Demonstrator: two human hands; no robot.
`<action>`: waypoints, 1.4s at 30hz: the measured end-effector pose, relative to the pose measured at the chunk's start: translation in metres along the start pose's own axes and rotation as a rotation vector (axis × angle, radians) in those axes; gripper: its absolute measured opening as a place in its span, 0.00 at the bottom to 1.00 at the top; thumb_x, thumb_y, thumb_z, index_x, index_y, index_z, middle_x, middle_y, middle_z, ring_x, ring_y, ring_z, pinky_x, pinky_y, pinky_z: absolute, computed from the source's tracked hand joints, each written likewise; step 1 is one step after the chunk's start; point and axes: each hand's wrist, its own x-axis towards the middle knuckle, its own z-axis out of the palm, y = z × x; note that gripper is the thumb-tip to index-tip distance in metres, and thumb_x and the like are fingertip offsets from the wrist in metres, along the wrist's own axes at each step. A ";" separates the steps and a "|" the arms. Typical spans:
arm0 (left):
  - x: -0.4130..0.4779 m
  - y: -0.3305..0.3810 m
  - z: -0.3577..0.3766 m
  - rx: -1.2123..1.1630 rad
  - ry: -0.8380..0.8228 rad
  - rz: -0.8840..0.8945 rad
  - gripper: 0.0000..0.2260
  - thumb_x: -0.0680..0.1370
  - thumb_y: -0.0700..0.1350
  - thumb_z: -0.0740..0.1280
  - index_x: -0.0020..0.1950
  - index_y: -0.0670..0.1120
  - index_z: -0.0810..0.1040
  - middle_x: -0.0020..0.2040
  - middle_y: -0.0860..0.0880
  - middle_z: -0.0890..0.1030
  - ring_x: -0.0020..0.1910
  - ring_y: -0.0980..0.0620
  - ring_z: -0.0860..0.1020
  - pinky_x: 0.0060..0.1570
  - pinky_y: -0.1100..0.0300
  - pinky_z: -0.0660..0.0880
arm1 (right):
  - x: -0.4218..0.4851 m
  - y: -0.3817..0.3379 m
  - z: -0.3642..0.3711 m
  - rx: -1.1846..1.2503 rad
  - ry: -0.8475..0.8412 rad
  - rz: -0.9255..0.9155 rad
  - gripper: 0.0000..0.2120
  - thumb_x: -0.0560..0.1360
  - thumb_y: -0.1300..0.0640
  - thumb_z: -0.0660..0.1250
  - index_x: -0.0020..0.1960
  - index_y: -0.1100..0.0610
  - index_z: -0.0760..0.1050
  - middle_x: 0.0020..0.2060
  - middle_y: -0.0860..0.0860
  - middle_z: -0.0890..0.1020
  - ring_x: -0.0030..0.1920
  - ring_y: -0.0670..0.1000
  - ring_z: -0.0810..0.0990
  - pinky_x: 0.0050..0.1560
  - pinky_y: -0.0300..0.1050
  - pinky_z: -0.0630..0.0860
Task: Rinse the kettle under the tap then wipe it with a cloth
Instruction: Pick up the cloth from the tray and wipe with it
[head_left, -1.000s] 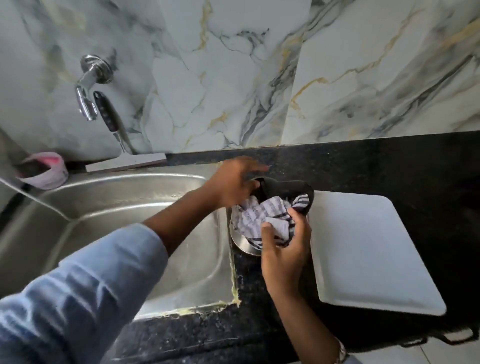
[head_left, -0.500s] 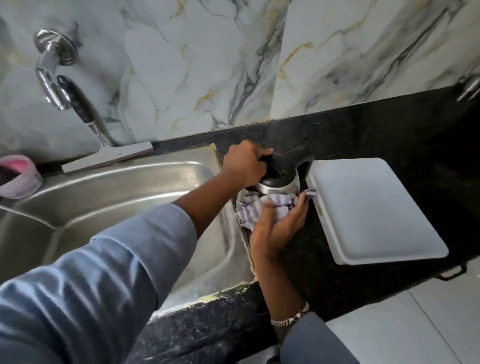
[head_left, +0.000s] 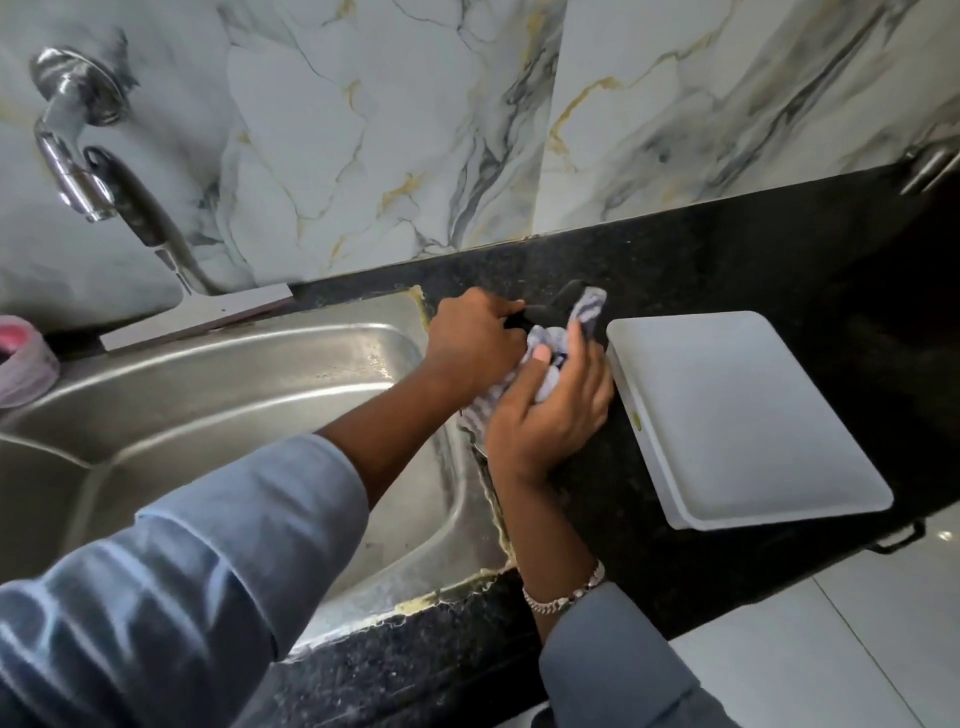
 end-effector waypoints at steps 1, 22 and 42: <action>0.000 0.000 0.000 0.004 -0.003 0.004 0.16 0.72 0.46 0.67 0.60 0.52 0.81 0.53 0.44 0.85 0.51 0.44 0.82 0.50 0.60 0.75 | -0.009 0.003 -0.002 -0.053 -0.038 -0.107 0.21 0.82 0.49 0.58 0.71 0.57 0.74 0.69 0.55 0.79 0.71 0.56 0.73 0.71 0.49 0.67; 0.031 0.010 -0.019 0.126 -0.118 0.019 0.21 0.71 0.33 0.62 0.58 0.50 0.82 0.57 0.46 0.84 0.55 0.44 0.81 0.56 0.60 0.75 | 0.012 0.062 -0.036 0.013 -0.402 0.219 0.17 0.80 0.59 0.60 0.56 0.73 0.77 0.50 0.70 0.81 0.52 0.69 0.81 0.54 0.53 0.74; -0.010 0.129 0.219 -0.179 -0.134 -0.125 0.10 0.71 0.39 0.67 0.50 0.39 0.81 0.50 0.39 0.84 0.51 0.39 0.80 0.45 0.63 0.70 | 0.237 0.215 -0.097 -0.371 -1.068 0.190 0.13 0.69 0.55 0.78 0.51 0.58 0.83 0.48 0.57 0.88 0.51 0.60 0.84 0.52 0.50 0.79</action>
